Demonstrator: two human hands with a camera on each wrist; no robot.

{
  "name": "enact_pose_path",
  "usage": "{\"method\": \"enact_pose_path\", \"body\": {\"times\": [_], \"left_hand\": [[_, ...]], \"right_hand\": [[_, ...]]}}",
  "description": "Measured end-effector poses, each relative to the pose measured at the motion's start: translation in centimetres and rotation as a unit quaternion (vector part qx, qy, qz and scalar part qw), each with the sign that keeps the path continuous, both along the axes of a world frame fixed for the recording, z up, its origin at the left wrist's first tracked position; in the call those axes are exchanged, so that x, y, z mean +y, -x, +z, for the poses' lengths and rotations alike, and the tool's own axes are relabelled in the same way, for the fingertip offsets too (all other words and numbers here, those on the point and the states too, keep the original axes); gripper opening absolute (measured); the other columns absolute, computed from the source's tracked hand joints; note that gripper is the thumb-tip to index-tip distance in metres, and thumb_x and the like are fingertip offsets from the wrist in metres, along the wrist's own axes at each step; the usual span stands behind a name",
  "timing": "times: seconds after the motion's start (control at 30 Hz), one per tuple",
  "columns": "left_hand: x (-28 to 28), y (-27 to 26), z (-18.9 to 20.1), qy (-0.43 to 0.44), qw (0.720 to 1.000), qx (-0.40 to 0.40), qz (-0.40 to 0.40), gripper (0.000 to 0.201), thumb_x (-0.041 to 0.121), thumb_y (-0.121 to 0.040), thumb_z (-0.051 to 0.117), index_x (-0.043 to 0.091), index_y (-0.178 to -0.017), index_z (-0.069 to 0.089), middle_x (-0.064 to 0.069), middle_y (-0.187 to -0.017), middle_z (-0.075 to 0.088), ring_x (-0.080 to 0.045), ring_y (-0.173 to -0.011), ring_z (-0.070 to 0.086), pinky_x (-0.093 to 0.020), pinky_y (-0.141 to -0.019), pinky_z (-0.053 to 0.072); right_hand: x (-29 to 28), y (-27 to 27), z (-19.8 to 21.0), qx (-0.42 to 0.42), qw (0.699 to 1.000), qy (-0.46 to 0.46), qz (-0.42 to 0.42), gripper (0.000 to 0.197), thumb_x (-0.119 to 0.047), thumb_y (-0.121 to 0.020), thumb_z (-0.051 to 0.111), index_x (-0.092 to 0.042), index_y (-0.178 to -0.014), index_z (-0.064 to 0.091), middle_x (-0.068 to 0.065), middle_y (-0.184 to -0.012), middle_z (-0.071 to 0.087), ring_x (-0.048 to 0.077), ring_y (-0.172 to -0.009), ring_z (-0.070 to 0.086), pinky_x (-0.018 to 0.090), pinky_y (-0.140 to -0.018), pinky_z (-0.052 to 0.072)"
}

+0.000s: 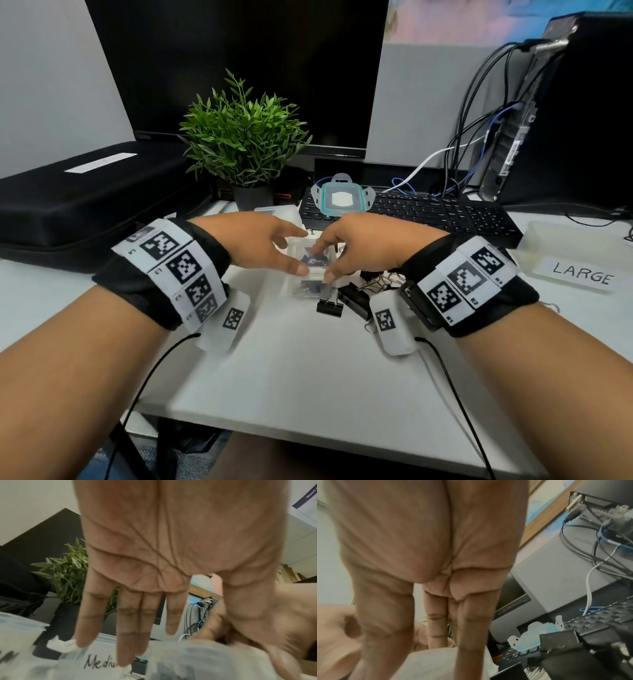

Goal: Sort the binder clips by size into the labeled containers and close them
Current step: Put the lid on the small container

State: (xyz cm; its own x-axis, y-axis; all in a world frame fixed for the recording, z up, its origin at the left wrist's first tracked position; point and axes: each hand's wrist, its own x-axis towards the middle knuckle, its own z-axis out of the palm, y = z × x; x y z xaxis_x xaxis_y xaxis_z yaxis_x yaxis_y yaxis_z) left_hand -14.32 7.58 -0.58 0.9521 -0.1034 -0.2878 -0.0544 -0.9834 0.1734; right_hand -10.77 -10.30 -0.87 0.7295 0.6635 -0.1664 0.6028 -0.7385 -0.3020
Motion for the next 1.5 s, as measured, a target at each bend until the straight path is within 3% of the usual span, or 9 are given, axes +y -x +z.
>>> {"method": "enact_pose_path", "body": {"times": [0.2,0.47,0.6,0.7,0.87,1.03,1.17,1.4,1.5], "left_hand": [[-0.7,-0.8,-0.2,-0.049,0.999,-0.011,0.019,0.081,0.073,-0.074,0.050,0.030,-0.141,0.040,0.002,-0.140,0.048,-0.017,-0.127,0.045,-0.030,-0.103,0.035],[0.3,-1.8,-0.8,-0.090,0.995,-0.033,0.019,0.075,0.043,-0.078,0.070,0.034,-0.142,0.033,0.003,-0.140,0.046,-0.018,-0.124,0.047,-0.034,-0.102,0.040],[0.9,-2.3,-0.7,-0.136,0.990,-0.037,0.018,0.070,0.026,-0.083,0.068,0.028,-0.142,0.032,0.000,-0.137,0.048,-0.020,-0.118,0.049,-0.027,-0.088,0.039],[1.5,-2.3,-0.6,-0.153,0.988,-0.024,0.029,0.070,0.022,-0.082,0.068,0.029,-0.142,0.032,-0.002,-0.134,0.050,-0.020,-0.111,0.052,-0.029,-0.085,0.042],[2.3,-1.7,-0.3,-0.132,0.990,-0.013,0.045,0.063,0.029,-0.082,0.069,0.029,-0.137,0.037,0.002,-0.124,0.053,-0.013,-0.087,0.052,-0.025,-0.071,0.042],[1.6,-3.3,0.4,-0.065,0.992,-0.100,0.051,0.039,0.052,-0.085,0.057,0.027,-0.115,0.057,0.006,-0.118,0.059,-0.016,-0.105,0.054,-0.034,-0.093,0.044],[-0.4,-5.2,0.6,-0.077,0.991,-0.109,0.028,0.023,0.043,-0.089,0.056,0.025,-0.100,0.063,0.007,-0.103,0.062,-0.014,-0.093,0.054,-0.031,-0.085,0.045],[-2.5,-6.9,-1.4,-0.192,0.981,0.004,0.038,0.043,0.044,-0.089,0.057,0.009,-0.113,0.066,-0.003,-0.095,0.064,-0.018,-0.081,0.055,-0.030,-0.081,0.046],[-2.0,-7.2,-2.1,-0.202,0.978,-0.002,0.051,0.045,0.043,-0.090,0.054,0.011,-0.120,0.063,-0.003,-0.113,0.065,-0.021,-0.100,0.059,-0.031,-0.087,0.045]], "right_hand": [[0.9,-0.8,-0.8,0.089,0.991,-0.100,0.009,0.034,-0.013,-0.086,0.068,-0.023,-0.117,0.060,-0.006,-0.126,0.060,0.012,-0.080,0.072,0.025,-0.081,0.056],[-0.1,-1.8,-1.0,0.149,0.978,-0.147,0.002,0.034,-0.006,-0.089,0.063,-0.018,-0.121,0.060,-0.004,-0.122,0.063,0.019,-0.097,0.068,0.035,-0.090,0.055],[-1.2,-1.9,-0.6,0.108,0.989,-0.098,0.000,0.036,-0.020,-0.090,0.064,-0.023,-0.125,0.059,-0.010,-0.127,0.058,-0.011,-0.063,0.059,0.005,-0.052,0.044],[-2.2,-2.2,-0.8,0.101,0.990,-0.095,-0.010,0.034,-0.024,-0.089,0.064,-0.025,-0.123,0.060,-0.010,-0.126,0.057,-0.007,-0.061,0.058,0.004,-0.044,0.038],[-3.3,-2.8,-1.1,0.094,0.991,-0.087,-0.028,0.034,-0.029,-0.087,0.067,-0.027,-0.120,0.062,-0.003,-0.120,0.060,0.006,-0.067,0.060,0.017,-0.060,0.049],[-3.5,-3.3,-1.5,0.098,0.991,-0.078,-0.039,0.035,-0.032,-0.084,0.069,-0.026,-0.118,0.062,0.003,-0.117,0.063,0.025,-0.094,0.067,0.038,-0.083,0.057],[-3.9,-3.4,-1.8,0.099,0.990,-0.086,-0.042,0.036,-0.032,-0.084,0.069,-0.025,-0.119,0.062,-0.001,-0.118,0.063,0.012,-0.090,0.064,0.030,-0.080,0.057],[-5.5,-3.8,-2.4,0.111,0.988,-0.096,-0.051,0.036,-0.030,-0.084,0.070,-0.023,-0.118,0.063,-0.004,-0.116,0.065,0.017,-0.088,0.067,0.034,-0.087,0.055],[-5.8,-3.9,-2.5,0.118,0.986,-0.102,-0.054,0.034,-0.030,-0.084,0.070,-0.023,-0.116,0.063,-0.003,-0.114,0.066,0.022,-0.101,0.066,0.036,-0.090,0.054]]}}
